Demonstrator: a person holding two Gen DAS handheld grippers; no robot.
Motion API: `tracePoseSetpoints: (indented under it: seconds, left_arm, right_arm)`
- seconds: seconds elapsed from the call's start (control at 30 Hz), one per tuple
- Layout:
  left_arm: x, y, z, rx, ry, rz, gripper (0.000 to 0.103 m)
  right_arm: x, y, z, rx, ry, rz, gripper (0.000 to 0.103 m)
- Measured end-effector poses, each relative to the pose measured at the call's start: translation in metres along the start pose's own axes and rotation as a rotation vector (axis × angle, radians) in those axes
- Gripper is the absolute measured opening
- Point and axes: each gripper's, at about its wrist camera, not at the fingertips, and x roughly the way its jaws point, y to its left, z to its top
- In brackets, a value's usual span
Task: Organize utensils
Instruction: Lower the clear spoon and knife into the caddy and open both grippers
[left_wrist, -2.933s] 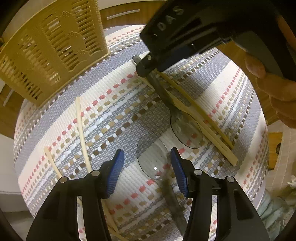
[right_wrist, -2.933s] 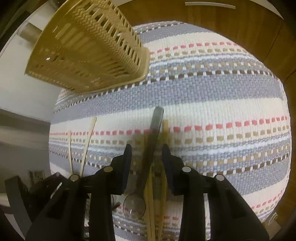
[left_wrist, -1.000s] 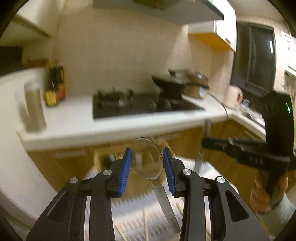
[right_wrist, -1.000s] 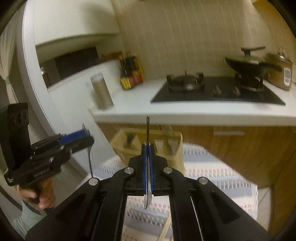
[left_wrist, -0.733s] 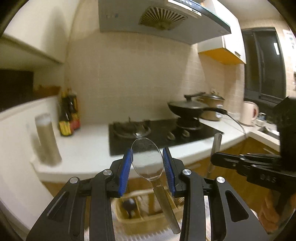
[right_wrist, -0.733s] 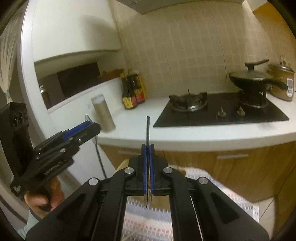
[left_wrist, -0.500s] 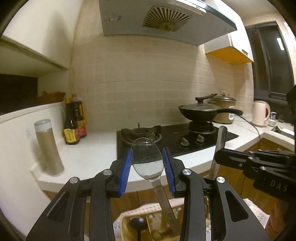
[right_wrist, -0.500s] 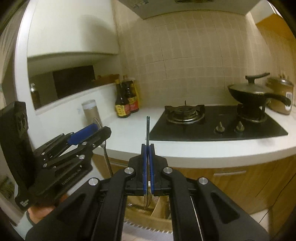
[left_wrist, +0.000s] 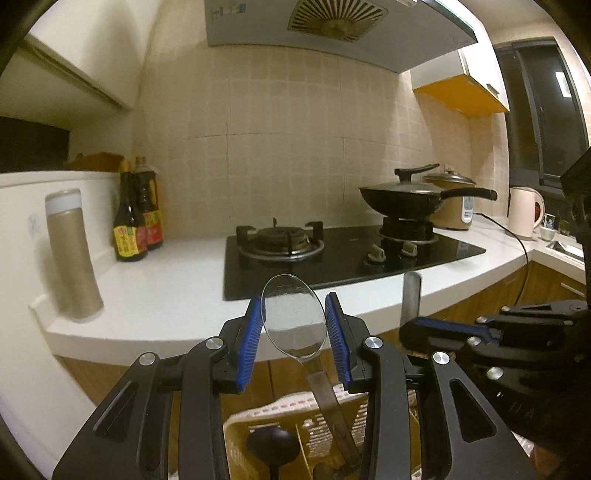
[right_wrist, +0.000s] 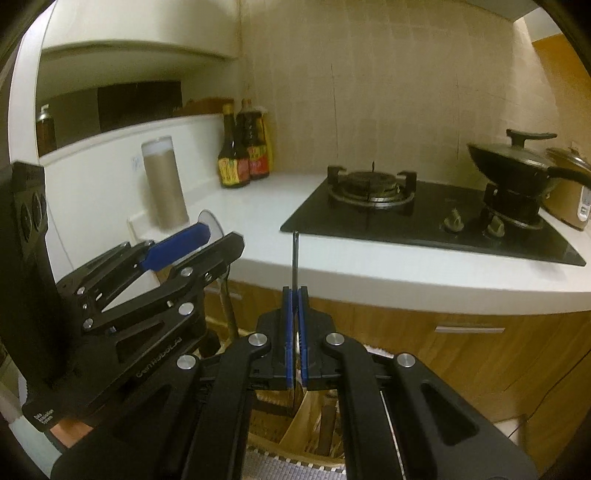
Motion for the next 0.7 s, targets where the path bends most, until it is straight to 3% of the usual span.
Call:
tracePoseSetpoints:
  seconds: [0.2,0.3,0.47,0.57,0.63,0.7]
  left_arm:
    - [0.001,0.005,-0.008,-0.016,0.04,-0.044,0.035]
    - [-0.005,0.012,-0.01,-0.054,0.056,-0.083,0.052]
    - [-0.024,0.023,-0.008,-0.093,0.077,-0.117,0.055]
    - [-0.039,0.032,-0.009,-0.136,0.097,-0.157,0.058]
    - [-0.048,0.036,-0.01,-0.158,0.112,-0.183,0.059]
    - [-0.058,0.038,-0.012,-0.177,0.138,-0.217,0.06]
  right_arm:
    - [0.004,0.004,-0.013,-0.012,0.05,0.021,0.002]
    - [0.0,0.002,-0.015,0.015,0.078,0.064,0.004]
    - [-0.012,-0.004,-0.019,0.056,0.107,0.107,0.007]
    - [-0.02,-0.008,-0.022,0.082,0.122,0.133,0.017]
    - [-0.028,-0.01,-0.024,0.098,0.124,0.139,0.035]
    - [-0.038,-0.012,-0.026,0.113,0.119,0.154,0.042]
